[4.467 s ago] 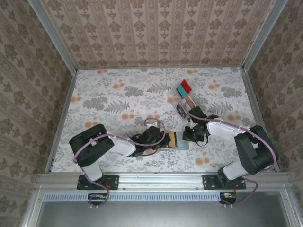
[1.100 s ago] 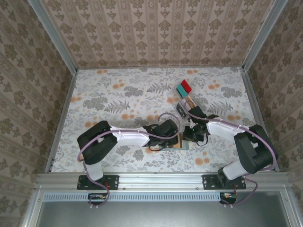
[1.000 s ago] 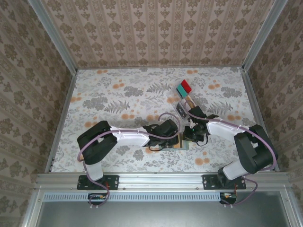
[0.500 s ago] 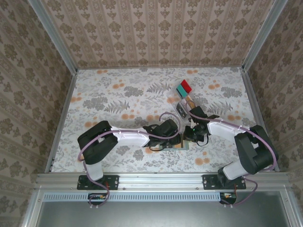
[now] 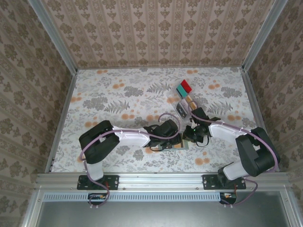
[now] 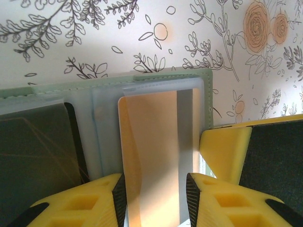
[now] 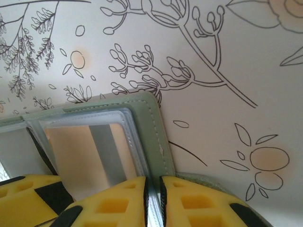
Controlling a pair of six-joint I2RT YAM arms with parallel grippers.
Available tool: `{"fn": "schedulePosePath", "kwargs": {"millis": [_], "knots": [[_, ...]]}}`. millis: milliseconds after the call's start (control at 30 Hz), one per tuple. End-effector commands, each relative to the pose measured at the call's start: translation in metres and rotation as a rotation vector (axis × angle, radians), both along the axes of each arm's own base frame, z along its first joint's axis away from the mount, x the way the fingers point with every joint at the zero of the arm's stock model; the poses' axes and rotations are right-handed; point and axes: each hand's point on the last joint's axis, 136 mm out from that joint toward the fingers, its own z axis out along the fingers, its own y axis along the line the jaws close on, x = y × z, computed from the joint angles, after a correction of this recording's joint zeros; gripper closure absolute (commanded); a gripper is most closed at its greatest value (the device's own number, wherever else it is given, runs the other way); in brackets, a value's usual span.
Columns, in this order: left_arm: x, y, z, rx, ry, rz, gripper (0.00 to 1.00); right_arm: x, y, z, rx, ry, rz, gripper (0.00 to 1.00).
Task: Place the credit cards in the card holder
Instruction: Insert the credit card into the card slot.
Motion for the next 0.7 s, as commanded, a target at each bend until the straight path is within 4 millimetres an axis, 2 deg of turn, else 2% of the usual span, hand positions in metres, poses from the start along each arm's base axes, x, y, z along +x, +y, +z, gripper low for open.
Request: {"fn": "schedulePosePath", "kwargs": {"millis": [0, 167, 233, 433, 667], "knots": [[-0.005, 0.008, 0.003, 0.013, -0.009, 0.02, 0.58, -0.014, -0.008, -0.015, -0.037, 0.04, -0.005, 0.81], [-0.001, 0.021, 0.013, 0.022, -0.054, 0.036, 0.51, -0.003, -0.009, 0.007, -0.014, -0.014, 0.0, 0.77], [0.001, 0.021, 0.018, 0.009, -0.069, 0.035, 0.5, 0.0, -0.008, 0.013, -0.006, -0.027, 0.006, 0.76], [0.005, 0.025, 0.033, -0.014, -0.121, 0.043, 0.5, 0.014, -0.012, 0.051, -0.024, -0.131, 0.025, 0.72], [0.015, 0.049, 0.049, 0.006, -0.206, 0.094, 0.47, 0.043, -0.04, 0.092, -0.26, -0.253, 0.103, 0.69]]}}
